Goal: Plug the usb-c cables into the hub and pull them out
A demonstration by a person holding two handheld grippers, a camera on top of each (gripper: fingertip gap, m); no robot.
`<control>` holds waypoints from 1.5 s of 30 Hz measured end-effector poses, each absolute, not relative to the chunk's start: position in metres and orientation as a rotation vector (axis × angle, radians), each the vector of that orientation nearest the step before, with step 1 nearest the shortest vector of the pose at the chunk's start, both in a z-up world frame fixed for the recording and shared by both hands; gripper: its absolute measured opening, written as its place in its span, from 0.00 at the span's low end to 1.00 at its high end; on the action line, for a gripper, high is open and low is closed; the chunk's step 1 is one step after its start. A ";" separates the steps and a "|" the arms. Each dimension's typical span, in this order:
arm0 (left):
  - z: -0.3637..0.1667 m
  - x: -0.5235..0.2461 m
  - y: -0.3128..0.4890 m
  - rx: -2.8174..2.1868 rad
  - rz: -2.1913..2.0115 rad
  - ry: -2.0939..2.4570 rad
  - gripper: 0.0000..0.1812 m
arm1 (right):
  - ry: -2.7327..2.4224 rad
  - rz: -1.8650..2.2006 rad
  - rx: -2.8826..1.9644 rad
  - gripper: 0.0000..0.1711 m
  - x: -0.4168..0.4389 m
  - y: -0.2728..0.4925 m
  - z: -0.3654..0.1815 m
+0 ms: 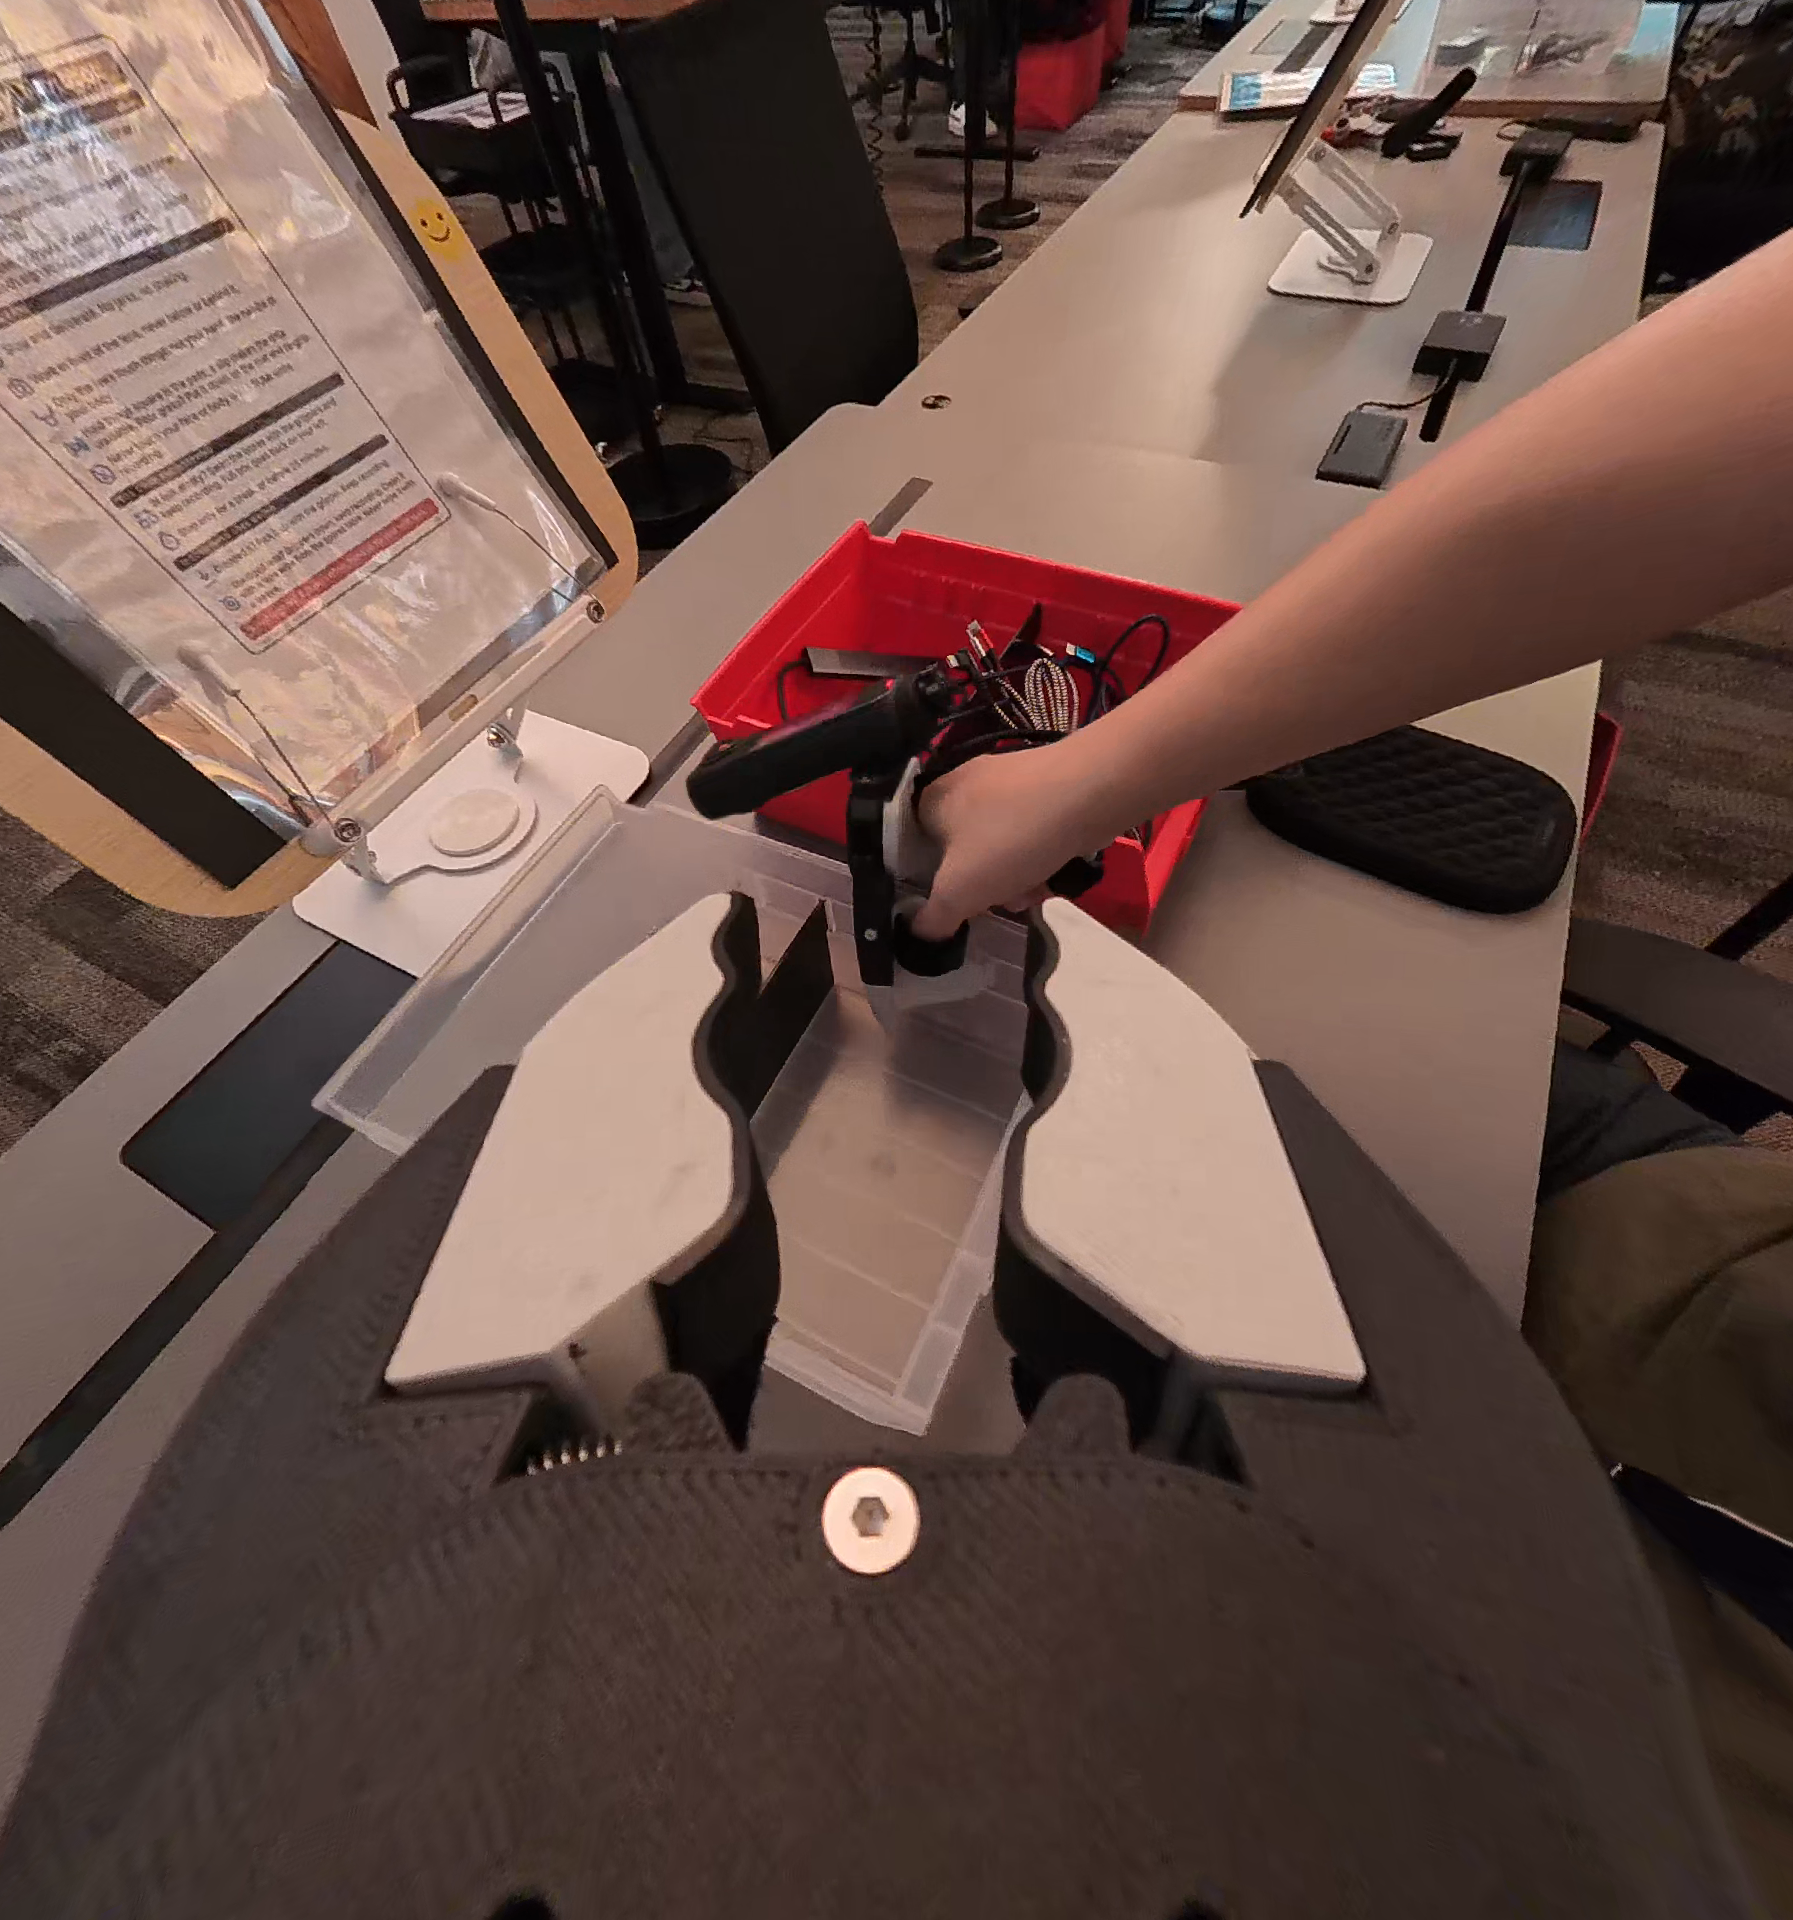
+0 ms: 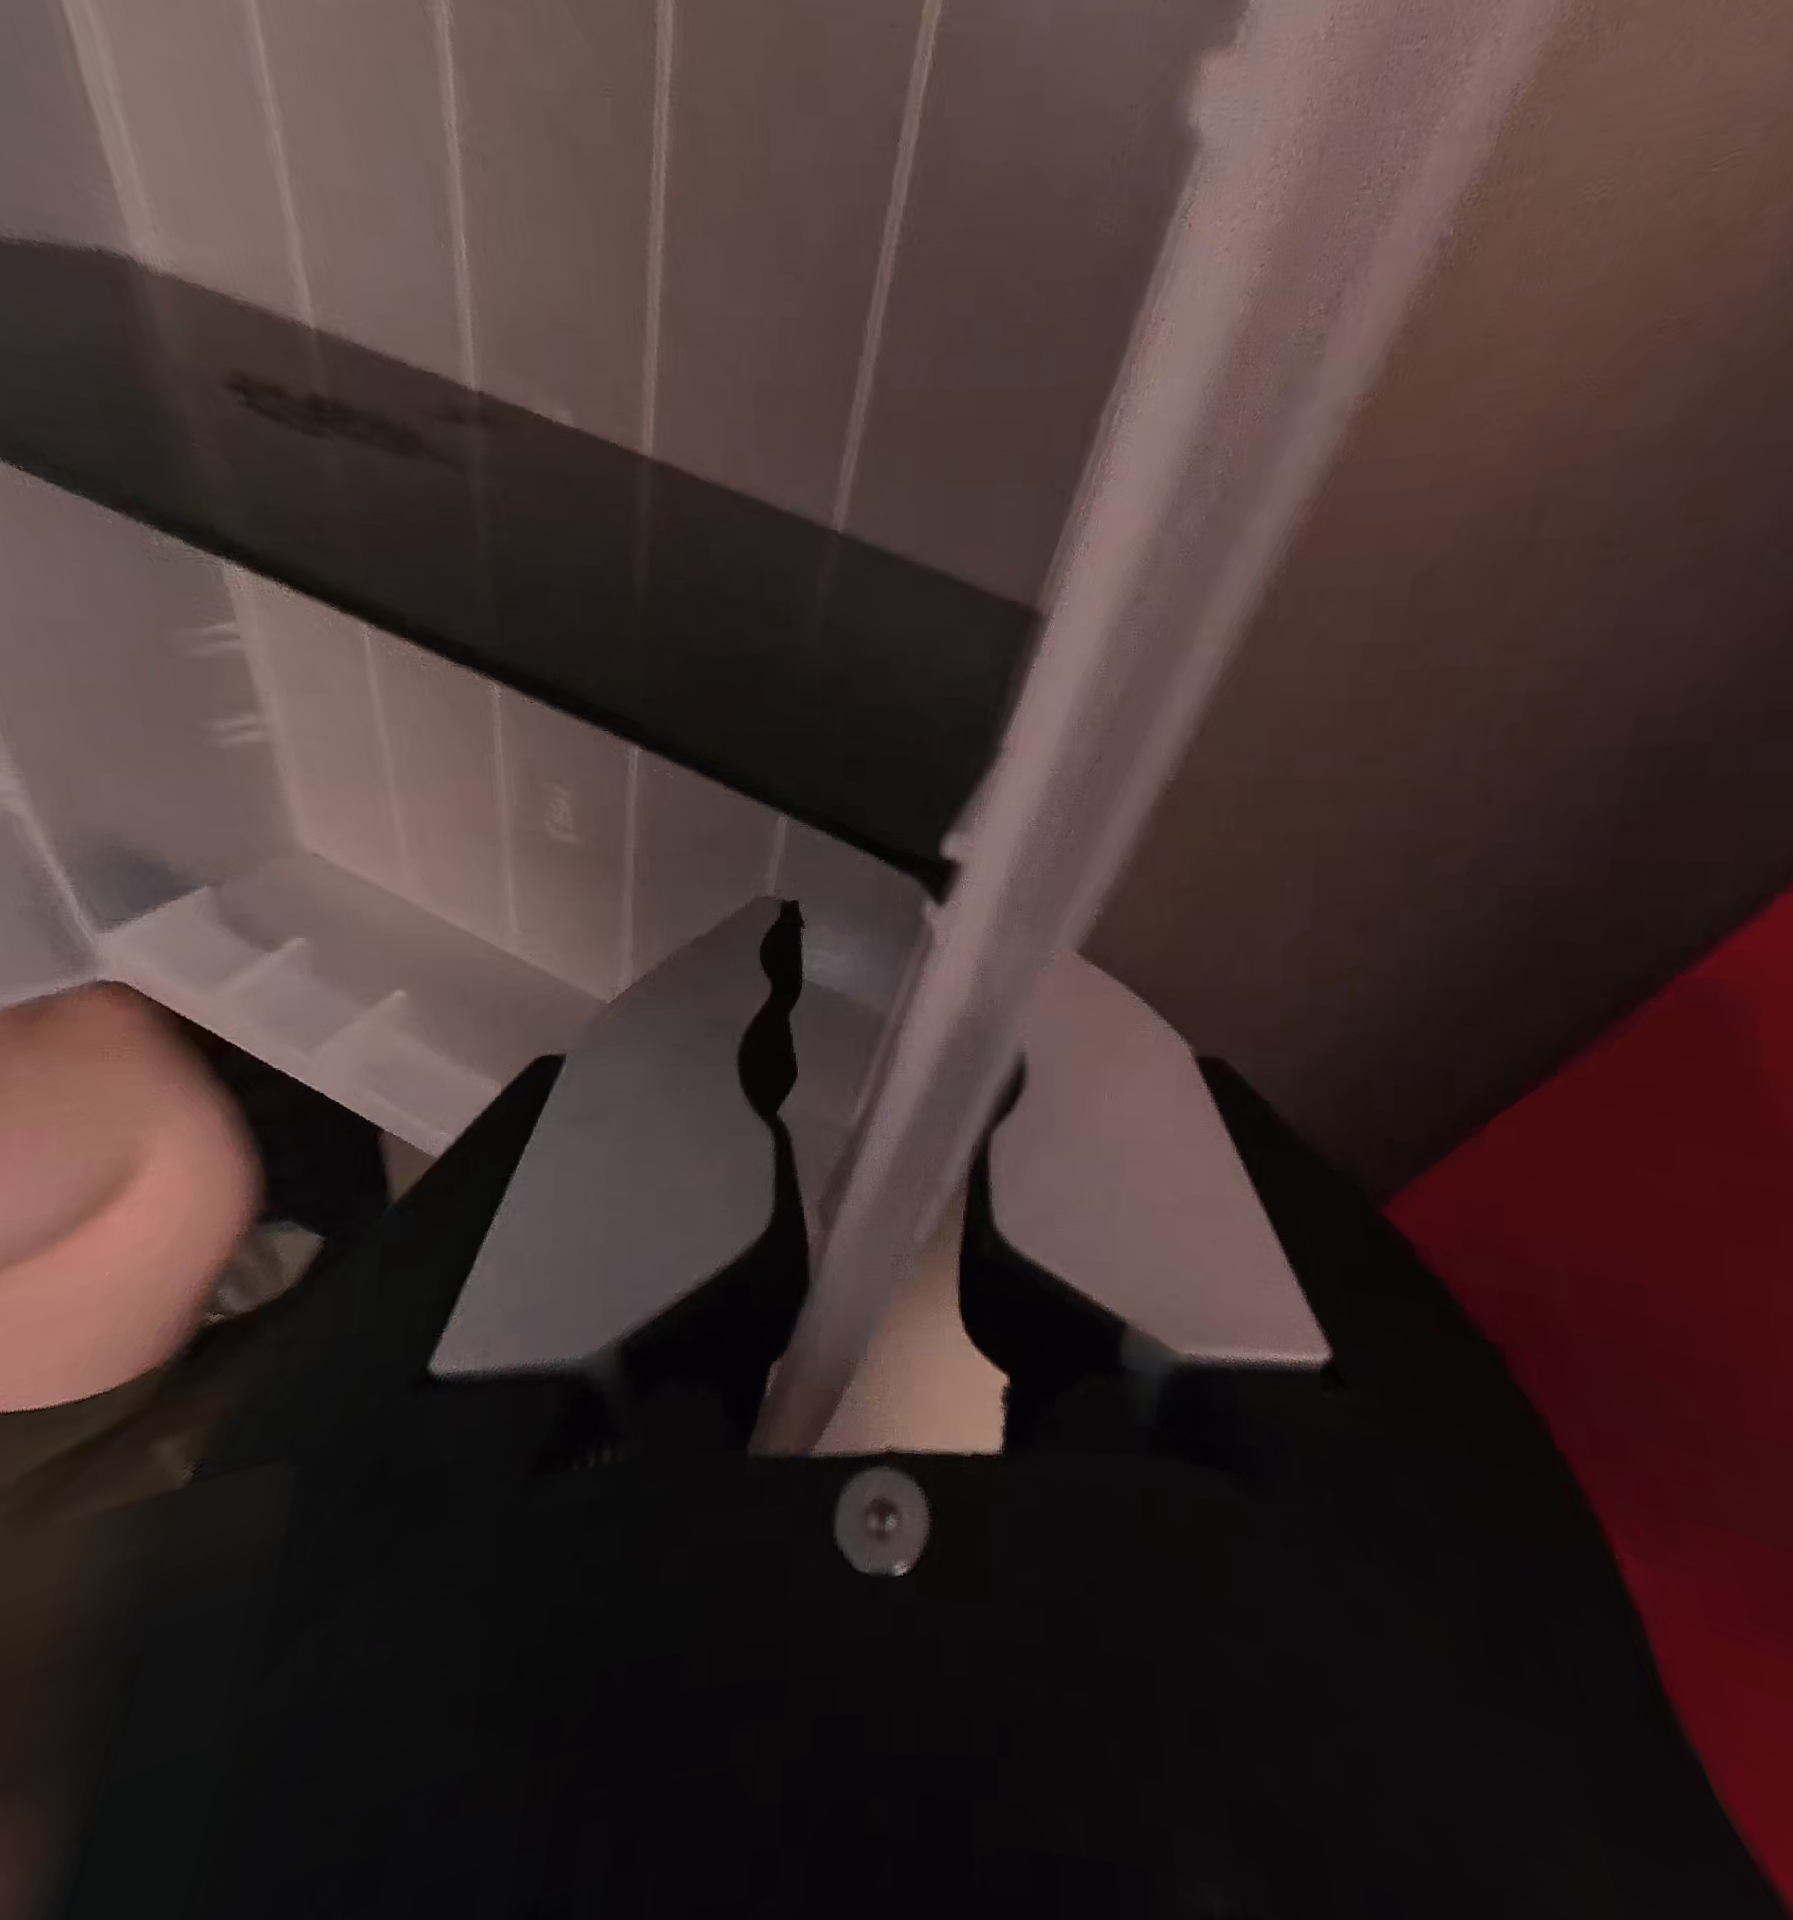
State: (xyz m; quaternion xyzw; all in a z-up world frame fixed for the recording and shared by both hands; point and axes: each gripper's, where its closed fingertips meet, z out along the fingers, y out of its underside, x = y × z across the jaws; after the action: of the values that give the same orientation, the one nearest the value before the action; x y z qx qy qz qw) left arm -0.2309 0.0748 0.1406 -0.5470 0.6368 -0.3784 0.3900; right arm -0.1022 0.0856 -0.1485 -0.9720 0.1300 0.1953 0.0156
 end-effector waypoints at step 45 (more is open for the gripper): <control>0.070 -0.053 0.070 -1.680 -1.473 1.465 0.40 | 0.987 0.327 -2.435 0.12 0.242 -0.197 0.049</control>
State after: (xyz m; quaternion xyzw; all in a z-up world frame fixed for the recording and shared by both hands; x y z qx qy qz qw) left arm -0.0527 0.0702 0.0696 -0.6116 0.5332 -0.5361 0.2327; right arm 0.2424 -0.1971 0.0490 -0.8918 0.3615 0.1197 0.2445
